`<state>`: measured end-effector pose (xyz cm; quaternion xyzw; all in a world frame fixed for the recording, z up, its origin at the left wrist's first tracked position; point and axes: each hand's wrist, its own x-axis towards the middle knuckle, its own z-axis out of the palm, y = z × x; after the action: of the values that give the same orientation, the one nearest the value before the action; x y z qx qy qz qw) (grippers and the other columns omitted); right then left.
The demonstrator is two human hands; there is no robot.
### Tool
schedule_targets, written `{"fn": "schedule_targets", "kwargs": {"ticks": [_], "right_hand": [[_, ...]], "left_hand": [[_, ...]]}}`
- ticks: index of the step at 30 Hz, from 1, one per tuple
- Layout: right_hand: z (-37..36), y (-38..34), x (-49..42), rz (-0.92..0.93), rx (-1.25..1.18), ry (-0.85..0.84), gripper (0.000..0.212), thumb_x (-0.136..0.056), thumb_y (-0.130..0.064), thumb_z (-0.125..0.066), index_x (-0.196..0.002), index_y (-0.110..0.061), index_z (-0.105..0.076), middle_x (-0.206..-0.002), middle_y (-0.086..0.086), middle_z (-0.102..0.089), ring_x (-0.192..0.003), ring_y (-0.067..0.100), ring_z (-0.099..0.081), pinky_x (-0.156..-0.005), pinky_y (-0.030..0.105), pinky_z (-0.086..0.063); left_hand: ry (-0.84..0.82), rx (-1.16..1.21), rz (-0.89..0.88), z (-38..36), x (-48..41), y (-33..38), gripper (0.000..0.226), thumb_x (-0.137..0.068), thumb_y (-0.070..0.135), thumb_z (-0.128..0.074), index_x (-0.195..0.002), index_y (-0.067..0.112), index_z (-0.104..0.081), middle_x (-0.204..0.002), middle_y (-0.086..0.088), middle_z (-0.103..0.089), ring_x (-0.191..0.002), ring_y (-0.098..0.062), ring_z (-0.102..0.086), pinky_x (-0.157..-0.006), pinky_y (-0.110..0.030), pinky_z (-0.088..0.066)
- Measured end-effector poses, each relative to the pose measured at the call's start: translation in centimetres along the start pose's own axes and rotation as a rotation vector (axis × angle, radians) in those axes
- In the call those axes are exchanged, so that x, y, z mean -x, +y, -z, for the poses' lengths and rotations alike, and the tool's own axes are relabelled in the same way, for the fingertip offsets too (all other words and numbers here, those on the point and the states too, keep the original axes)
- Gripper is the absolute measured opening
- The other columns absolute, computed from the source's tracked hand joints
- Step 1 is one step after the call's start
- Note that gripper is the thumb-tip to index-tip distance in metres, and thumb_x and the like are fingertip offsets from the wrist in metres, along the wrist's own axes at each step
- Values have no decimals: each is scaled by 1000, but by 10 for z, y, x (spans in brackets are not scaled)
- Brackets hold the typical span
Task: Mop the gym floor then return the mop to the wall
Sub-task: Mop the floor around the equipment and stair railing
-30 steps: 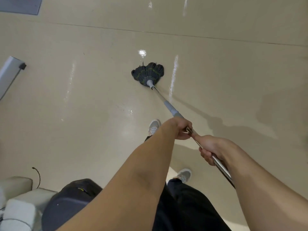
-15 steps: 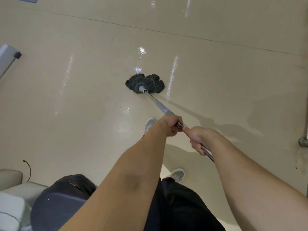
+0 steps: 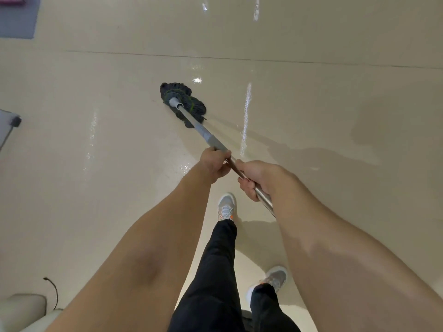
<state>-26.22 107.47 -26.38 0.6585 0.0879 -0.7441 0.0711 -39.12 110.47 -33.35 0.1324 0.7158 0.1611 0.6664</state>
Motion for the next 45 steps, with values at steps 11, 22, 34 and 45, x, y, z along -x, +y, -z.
{"fn": "schedule_targets", "kwargs": {"ticks": [11, 22, 34, 45], "right_hand": [[74, 197, 39, -67, -415, -50, 63, -95, -72, -34, -69, -15, -45, -47, -5, -36, -29, 4, -26, -31, 11, -23], [146, 424, 110, -31, -627, 30, 65, -85, -78, -46, -70, -15, -42, -51, -4, -30, -35, 7, -23, -35, 14, -24], [223, 336, 74, -38, -780, -116, 66, -85, -76, -51, -58, -17, -40, -40, -7, -30, -26, 6, -27, -30, 12, -23], [372, 41, 9, 90, -861, -144, 58, -87, -67, -58, -63, -17, -43, -42, -8, -33, -26, 4, -30, -30, 12, -25]], "left_hand": [[-190, -143, 64, -128, 88, -113, 58, -92, -2, -58, -143, 6, -31, -100, -18, -58, -89, -35, -66, -84, -54, -57], [-397, -378, 126, -271, 210, -268, 67, -90, -1, -61, -146, 12, -25, -120, -27, -58, -87, -35, -66, -83, -56, -57], [-294, -466, 23, -343, 150, -193, 71, -94, 7, -58, -155, 21, -23, -132, -19, -54, -105, -35, -63, -83, -49, -58], [-260, -425, -162, -433, -27, 76, 60, -93, 9, -61, -147, 13, -36, -127, -24, -57, -105, -39, -65, -86, -54, -57]]}}
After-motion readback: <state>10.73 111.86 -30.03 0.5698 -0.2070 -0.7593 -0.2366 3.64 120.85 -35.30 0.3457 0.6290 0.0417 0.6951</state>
